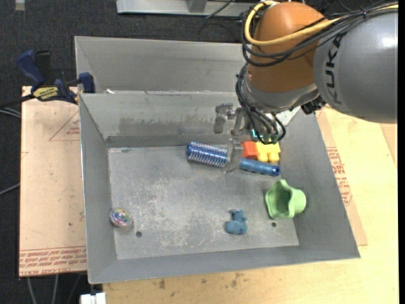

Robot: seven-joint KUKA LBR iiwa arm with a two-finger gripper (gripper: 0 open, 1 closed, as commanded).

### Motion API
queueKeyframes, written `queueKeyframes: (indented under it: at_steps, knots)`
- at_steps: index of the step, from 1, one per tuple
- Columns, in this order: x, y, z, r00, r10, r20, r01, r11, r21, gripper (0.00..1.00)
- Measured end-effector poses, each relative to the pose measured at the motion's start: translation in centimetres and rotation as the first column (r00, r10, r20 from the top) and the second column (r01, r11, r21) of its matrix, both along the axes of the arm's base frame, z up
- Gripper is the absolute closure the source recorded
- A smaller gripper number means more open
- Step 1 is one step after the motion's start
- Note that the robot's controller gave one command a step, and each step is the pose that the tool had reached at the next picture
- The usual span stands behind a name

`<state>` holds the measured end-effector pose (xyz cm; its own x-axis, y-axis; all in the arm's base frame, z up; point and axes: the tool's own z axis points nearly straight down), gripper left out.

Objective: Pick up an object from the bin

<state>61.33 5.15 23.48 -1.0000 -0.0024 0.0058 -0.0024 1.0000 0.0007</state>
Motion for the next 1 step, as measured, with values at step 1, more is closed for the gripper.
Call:
queueKeyframes:
  at_steps: [1]
  knots:
    - [3.41, 0.3, -16.51, 0.993, -0.114, 0.013, 0.114, 0.994, 0.003, 0.0]
